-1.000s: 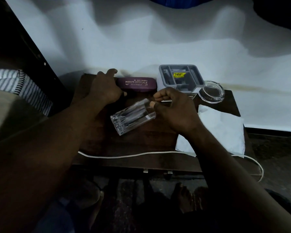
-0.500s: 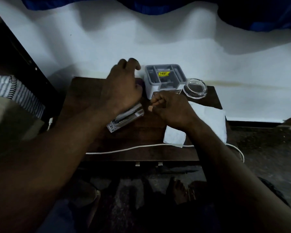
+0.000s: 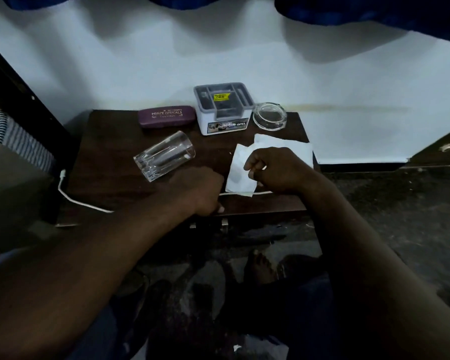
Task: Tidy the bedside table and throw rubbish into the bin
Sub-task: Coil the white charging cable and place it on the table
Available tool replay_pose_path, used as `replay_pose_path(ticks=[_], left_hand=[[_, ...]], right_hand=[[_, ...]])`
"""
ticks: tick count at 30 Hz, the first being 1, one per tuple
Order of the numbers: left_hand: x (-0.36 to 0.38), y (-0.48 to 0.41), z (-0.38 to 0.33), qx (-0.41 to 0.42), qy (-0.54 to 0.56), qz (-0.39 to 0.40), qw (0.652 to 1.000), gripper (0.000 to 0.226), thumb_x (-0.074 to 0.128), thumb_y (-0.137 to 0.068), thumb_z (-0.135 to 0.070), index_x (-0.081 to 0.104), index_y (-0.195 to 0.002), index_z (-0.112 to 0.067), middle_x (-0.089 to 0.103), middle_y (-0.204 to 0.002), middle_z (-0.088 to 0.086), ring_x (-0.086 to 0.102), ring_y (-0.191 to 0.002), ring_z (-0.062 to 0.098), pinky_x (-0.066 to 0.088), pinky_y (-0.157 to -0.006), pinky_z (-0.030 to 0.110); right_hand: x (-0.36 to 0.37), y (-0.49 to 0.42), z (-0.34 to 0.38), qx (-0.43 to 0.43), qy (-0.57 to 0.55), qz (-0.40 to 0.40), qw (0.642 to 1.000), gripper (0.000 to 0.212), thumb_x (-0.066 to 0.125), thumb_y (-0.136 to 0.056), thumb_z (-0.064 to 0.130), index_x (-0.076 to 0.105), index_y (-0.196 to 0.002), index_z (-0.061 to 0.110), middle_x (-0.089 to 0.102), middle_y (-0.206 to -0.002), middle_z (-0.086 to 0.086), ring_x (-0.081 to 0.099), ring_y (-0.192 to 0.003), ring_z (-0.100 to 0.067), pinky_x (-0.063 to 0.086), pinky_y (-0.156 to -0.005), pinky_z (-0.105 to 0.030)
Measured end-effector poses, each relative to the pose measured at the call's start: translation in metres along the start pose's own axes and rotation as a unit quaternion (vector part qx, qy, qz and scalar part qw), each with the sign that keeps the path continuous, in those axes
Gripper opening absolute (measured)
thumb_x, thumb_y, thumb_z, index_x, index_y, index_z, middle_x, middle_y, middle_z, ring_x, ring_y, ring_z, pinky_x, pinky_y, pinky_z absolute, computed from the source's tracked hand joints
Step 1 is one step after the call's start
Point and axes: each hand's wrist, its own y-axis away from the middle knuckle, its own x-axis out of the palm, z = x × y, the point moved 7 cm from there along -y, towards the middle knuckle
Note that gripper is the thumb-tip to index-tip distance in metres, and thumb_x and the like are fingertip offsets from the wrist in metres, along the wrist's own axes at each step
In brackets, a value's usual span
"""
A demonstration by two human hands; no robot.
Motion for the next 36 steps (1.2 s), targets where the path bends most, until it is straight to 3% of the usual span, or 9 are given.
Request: replay_pose_path(ticks=[9, 14, 17, 20, 23, 26, 30, 32, 36], left_hand=[[0.007, 0.006, -0.006, 0.028, -0.031, -0.040, 0.998, 0.004, 0.063, -0.091, -0.025, 0.064, -0.095, -0.025, 0.065, -0.108, 0.004, 0.065, -0.098, 0.027, 0.045, -0.069, 0.034], [0.004, 0.022, -0.012, 0.044, -0.023, -0.068, 0.996, 0.011, 0.058, -0.090, -0.022, 0.053, -0.098, -0.028, 0.062, -0.101, 0.005, 0.064, -0.094, 0.030, 0.048, -0.068, 0.037], [-0.014, 0.037, -0.010, 0.038, 0.003, -0.111, 0.993, 0.013, 0.056, -0.092, -0.020, 0.047, -0.101, -0.026, 0.059, -0.087, 0.003, 0.062, -0.084, 0.030, 0.042, -0.061, 0.035], [-0.031, 0.054, 0.007, 0.015, 0.067, -0.165, 0.984, 0.012, 0.054, -0.094, -0.023, 0.044, -0.092, -0.029, 0.066, -0.082, 0.000, 0.063, -0.077, 0.026, 0.055, -0.066, 0.043], [-0.040, 0.070, 0.028, -0.029, 0.044, -0.191, 0.980, 0.014, 0.055, -0.090, -0.023, 0.047, -0.099, -0.030, 0.069, -0.096, 0.004, 0.066, -0.089, 0.031, 0.057, -0.075, 0.042], [-0.039, 0.080, 0.049, -0.084, -0.008, -0.162, 0.983, 0.032, 0.055, -0.096, -0.028, 0.052, -0.128, -0.030, 0.066, -0.127, 0.011, 0.064, -0.111, 0.037, 0.052, -0.085, 0.043], [-0.032, 0.088, 0.069, -0.089, 0.025, -0.095, 0.991, 0.036, 0.061, -0.094, -0.033, 0.056, -0.130, -0.031, 0.059, -0.139, 0.010, 0.060, -0.121, 0.034, 0.051, -0.096, 0.041], [-0.031, 0.092, 0.066, -0.048, 0.087, -0.079, 0.992, 0.036, 0.070, -0.089, -0.037, 0.059, -0.123, -0.034, 0.065, -0.128, 0.004, 0.060, -0.118, 0.029, 0.050, -0.097, 0.036], [-0.044, 0.097, 0.040, 0.052, 0.205, -0.135, 0.968, 0.019, 0.073, -0.089, -0.040, 0.058, -0.100, -0.044, 0.061, -0.087, -0.017, 0.059, -0.088, 0.007, 0.049, -0.082, 0.031]], right_hand=[[0.019, 0.031, -0.010, 0.008, 0.010, 0.000, 1.000, 0.020, 0.078, -0.085, 0.023, 0.073, -0.104, 0.023, 0.077, -0.102, 0.004, 0.068, -0.104, -0.016, 0.052, -0.097, -0.034], [0.030, 0.038, -0.002, -0.001, 0.066, 0.012, 0.998, 0.038, 0.080, -0.084, 0.033, 0.070, -0.120, 0.026, 0.074, -0.117, 0.005, 0.066, -0.112, -0.015, 0.050, -0.100, -0.032], [0.026, 0.045, 0.002, 0.001, 0.073, 0.012, 0.997, 0.027, 0.079, -0.085, 0.033, 0.075, -0.111, 0.028, 0.077, -0.111, 0.005, 0.067, -0.107, -0.016, 0.052, -0.097, -0.033], [0.016, 0.054, 0.001, 0.007, 0.045, -0.009, 0.999, 0.010, 0.078, -0.084, 0.024, 0.079, -0.094, 0.025, 0.078, -0.100, 0.002, 0.070, -0.098, -0.016, 0.055, -0.091, -0.033], [0.006, 0.066, -0.005, 0.023, 0.035, -0.015, 0.999, 0.008, 0.077, -0.083, 0.022, 0.075, -0.081, 0.030, 0.076, -0.094, 0.005, 0.069, -0.097, -0.017, 0.056, -0.091, -0.037], [-0.005, 0.075, -0.013, 0.049, 0.058, -0.039, 0.996, 0.022, 0.076, -0.083, 0.027, 0.065, -0.067, 0.037, 0.071, -0.086, 0.011, 0.067, -0.096, -0.017, 0.055, -0.088, -0.039], [-0.008, 0.087, 0.007, -0.005, -0.061, -0.045, 0.997, 0.010, 0.074, -0.089, 0.019, 0.075, -0.082, 0.026, 0.073, -0.076, 0.006, 0.067, -0.073, -0.009, 0.049, -0.070, -0.023], [0.000, 0.091, 0.030, -0.043, -0.159, -0.025, 0.986, 0.008, 0.074, -0.094, 0.024, 0.077, -0.086, 0.023, 0.075, -0.072, 0.003, 0.065, -0.061, -0.003, 0.051, -0.065, -0.020], [0.011, 0.078, 0.064, -0.108, -0.103, -0.080, 0.986, 0.012, 0.072, -0.095, 0.036, 0.075, -0.083, 0.033, 0.073, -0.068, 0.013, 0.064, -0.065, 0.001, 0.044, -0.064, -0.015]])
